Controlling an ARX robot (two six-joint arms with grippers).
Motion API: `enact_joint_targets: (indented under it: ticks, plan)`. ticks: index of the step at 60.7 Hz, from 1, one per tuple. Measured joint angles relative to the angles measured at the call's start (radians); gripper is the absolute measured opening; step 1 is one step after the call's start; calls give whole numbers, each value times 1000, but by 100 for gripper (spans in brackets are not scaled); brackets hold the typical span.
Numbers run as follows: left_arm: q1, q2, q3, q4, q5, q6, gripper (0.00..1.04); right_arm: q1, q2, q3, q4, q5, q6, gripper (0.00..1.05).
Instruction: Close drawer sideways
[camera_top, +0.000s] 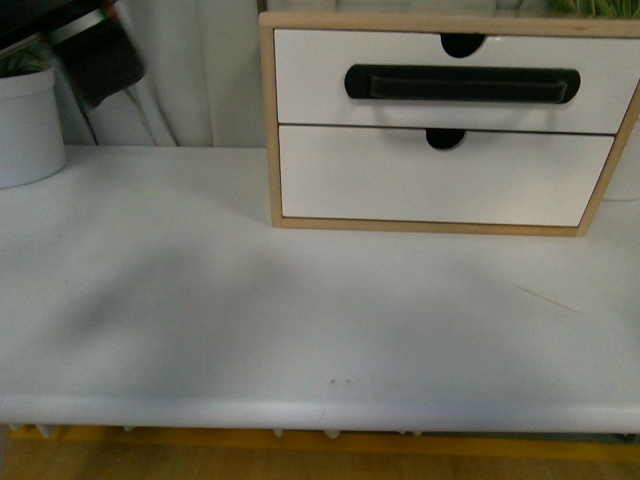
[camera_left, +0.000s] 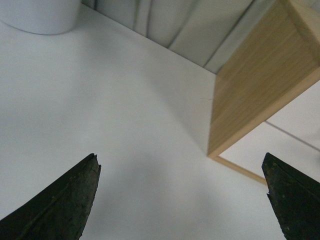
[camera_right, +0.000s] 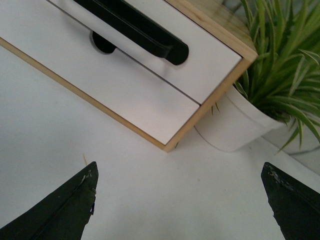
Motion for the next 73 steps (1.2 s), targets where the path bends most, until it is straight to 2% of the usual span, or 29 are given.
enact_joint_targets:
  ticks: [6, 17, 21, 27, 30, 31, 34, 39, 41, 43, 47, 51, 55, 57, 60, 62, 73]
  plan:
    - [-3, -158, -111, -60, -57, 37, 99, -40, -170, -72, -82, -12, 49, 96]
    - [-6, -509, -292, -286, -188, 18, 99, -133, -454, -165, -235, -63, 148, 96]
    - [-6, -605, -321, -344, -206, 2, 99, -153, -505, -179, -246, -63, 175, 96]
    - [-6, -635, -321, -346, -211, -6, 99, -155, -514, -180, -247, -64, 191, 96]
    - [27, -656, -357, -253, -87, 66, 93, -152, -513, -185, -238, -48, 218, 94]
    - [48, -671, -385, -189, -10, 99, 89, -148, -513, -189, -227, -34, 226, 93]
    - [91, -713, -448, -63, 124, 218, 80, -129, -529, -217, -174, 43, 319, 84]
    - [151, -777, -489, 1, 286, 401, 63, -95, -573, -259, -161, 101, 459, 67]
    - [165, -792, -496, 1, 306, 430, 57, -81, -589, -272, -161, 109, 491, 59]
    - [189, -813, -513, -5, 330, 471, 47, -63, -611, -288, -163, 124, 517, 49]
    - [214, -836, -533, -18, 352, 493, 34, -48, -629, -305, -169, 140, 531, 38]
    - [236, -863, -544, -30, 375, 505, 21, 18, -657, -322, -182, 237, 542, 26]
    - [253, -884, -552, -41, 392, 509, 10, 55, -678, -334, -189, 244, 546, 15]
    - [281, -896, -555, -50, 439, 511, 5, 64, -691, -340, -194, 243, 546, 8]
    - [336, -916, -563, -61, 498, 517, 4, 65, -706, -346, -201, 246, 544, 1]
    - [361, -928, -568, -69, 502, 518, 4, 66, -715, -351, -205, 249, 548, 1]
    - [376, -977, -586, -100, 512, 521, 4, 66, -766, -374, -235, 250, 550, 1]
